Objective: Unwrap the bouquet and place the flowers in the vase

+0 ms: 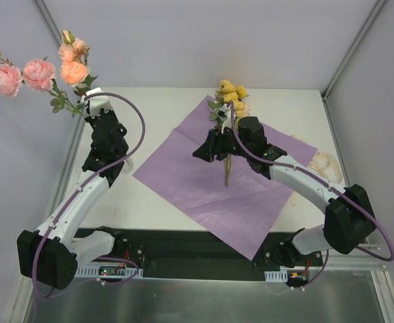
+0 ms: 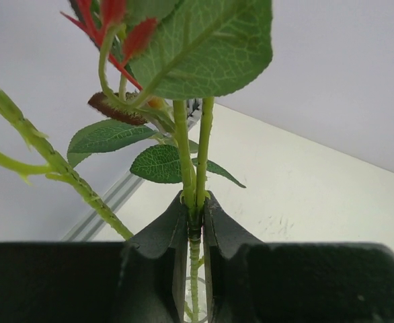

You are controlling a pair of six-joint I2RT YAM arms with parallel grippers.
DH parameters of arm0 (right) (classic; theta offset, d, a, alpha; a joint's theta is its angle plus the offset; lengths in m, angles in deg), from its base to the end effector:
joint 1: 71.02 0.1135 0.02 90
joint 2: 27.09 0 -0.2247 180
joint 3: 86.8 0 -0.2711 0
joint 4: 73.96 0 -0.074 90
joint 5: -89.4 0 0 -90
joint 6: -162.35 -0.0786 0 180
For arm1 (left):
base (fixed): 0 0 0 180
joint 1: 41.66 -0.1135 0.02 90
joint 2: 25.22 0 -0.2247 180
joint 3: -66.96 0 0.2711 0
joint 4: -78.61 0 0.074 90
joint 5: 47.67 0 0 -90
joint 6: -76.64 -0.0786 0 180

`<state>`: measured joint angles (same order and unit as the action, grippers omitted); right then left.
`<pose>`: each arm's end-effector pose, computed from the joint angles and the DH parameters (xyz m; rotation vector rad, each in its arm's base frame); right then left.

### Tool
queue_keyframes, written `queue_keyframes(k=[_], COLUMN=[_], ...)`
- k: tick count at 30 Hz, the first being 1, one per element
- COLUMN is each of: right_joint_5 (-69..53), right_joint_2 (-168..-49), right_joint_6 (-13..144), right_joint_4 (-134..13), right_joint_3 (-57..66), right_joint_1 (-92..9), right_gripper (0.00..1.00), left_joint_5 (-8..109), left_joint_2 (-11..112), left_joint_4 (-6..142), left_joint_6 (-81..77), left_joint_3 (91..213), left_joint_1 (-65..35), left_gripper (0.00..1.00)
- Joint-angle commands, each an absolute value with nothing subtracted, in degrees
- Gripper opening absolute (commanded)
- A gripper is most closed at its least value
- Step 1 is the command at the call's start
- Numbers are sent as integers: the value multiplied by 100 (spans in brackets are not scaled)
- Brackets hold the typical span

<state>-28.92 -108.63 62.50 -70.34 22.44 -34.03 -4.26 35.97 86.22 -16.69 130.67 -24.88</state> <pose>0.2906 0.2656 0.2494 -0.7982 1.7400 1.0142 0.3119 -0.0344 0.3448 -0.4309 1.3954 0.3737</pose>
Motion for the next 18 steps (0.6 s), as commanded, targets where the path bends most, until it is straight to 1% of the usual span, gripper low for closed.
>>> queue_keyframes(k=[1, 5, 6, 7, 9, 12, 13, 16, 17, 18], right_joint_5=[-3005, -3005, -3005, -3005, -3005, -3014, -3014, -3031, -3040, -3040], right_joint_2=[-10909, -10918, -10918, -10918, -10927, -10936, -10945, -10953, -10971, -10980], right_joint_6=[6233, 6224, 6224, 6224, 6224, 6207, 6207, 6189, 6189, 6172], right_joint_4=[-7251, -7251, -7251, -7251, -7251, -7251, -7260, -7269, -7277, -7277], right_joint_3=[1950, 1942, 1942, 1942, 1942, 1942, 1942, 1933, 1933, 1924], right_joint_1=[-3402, -3402, -3393, -3393, -3393, -3393, -3393, -3402, -3393, -3402], right_gripper=[59, 59, 59, 59, 59, 59, 59, 59, 59, 59], left_joint_5=[-522, -487, -478, -426, -373, -294, -232, 154, 416, 593], left_joint_2=[3499, 3455, 3437, 3420, 3341, 3218, 3183, 2981, 2919, 2788], left_joint_4=[8770, 8551, 8464, 8306, 8217, 7971, 7823, 7646, 7471, 7356], left_joint_6=[-1380, -1153, -1099, -1047, -985, -818, -774, -581, -484, -431], left_joint_3=[12959, 12967, 13002, 13020, 13020, 13029, 13038, 13020, 13038, 13055], left_joint_1=[-2549, -2549, -2549, -2549, -2549, -2549, -2549, -2549, -2549, -2549], left_gripper=[11, 14, 21, 24, 25, 39, 48, 60, 67, 70])
